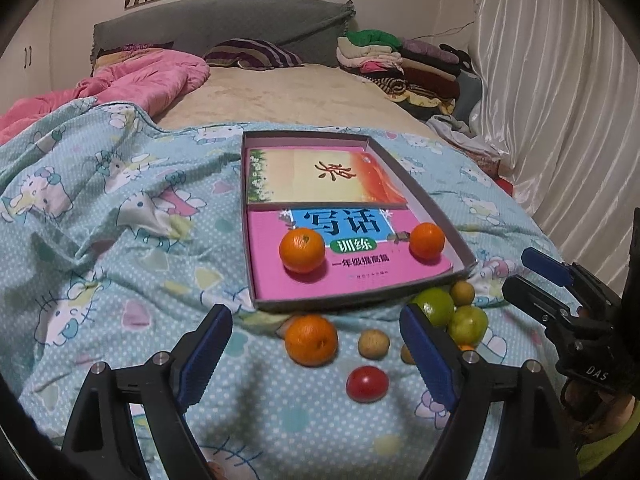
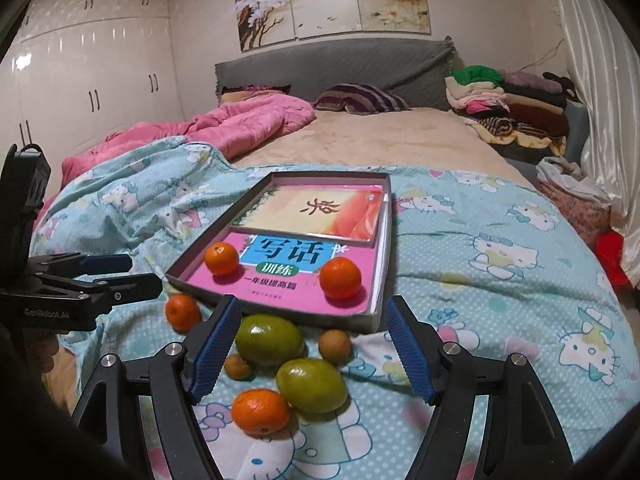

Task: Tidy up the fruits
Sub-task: 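Pull both grippers back from the tray toward the remaining fruit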

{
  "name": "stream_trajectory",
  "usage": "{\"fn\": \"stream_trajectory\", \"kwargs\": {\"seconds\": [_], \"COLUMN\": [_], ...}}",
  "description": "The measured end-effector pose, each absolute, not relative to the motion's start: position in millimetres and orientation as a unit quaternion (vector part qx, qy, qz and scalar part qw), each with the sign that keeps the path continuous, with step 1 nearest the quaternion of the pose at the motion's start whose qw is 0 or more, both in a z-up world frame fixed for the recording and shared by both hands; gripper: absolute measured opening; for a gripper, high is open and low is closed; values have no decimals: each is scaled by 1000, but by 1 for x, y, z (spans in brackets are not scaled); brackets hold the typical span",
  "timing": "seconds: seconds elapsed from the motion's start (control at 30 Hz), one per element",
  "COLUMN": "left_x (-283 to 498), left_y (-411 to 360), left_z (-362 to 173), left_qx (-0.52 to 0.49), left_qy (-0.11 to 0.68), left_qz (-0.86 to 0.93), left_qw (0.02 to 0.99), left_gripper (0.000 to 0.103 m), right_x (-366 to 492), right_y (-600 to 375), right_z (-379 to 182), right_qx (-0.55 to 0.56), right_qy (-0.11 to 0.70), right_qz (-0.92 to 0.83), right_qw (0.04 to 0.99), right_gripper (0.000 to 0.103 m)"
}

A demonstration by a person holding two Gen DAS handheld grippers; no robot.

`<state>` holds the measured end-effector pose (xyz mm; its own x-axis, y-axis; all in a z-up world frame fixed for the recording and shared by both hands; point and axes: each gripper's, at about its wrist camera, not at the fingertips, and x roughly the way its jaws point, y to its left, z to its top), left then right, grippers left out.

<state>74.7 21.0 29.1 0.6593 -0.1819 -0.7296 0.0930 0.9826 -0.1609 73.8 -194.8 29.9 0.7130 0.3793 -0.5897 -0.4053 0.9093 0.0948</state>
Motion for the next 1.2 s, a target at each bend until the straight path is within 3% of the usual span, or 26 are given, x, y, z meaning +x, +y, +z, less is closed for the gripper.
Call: {"fn": "stream_trajectory", "kwargs": {"seconds": [0.8,1.0,1.2], "left_x": [56,55,56], "left_y": [8,2,0], "left_z": [-2,-7,-13], "left_qx": [-50,-48,-53], "left_qy": [452,458,465], "left_qz": [-101,-116,-126], "left_qw": [885,880,875], "left_gripper": [85,74,65], "right_x": [48,45,48], "right_y": [-184,-181,-178], "right_z": [-11,-24,-35], "right_qx": [-44,-43,-36], "right_qy": [381,401,419], "right_qz": [222,236,250], "right_qw": [896,884,872], "right_gripper": [76,76,56]}}
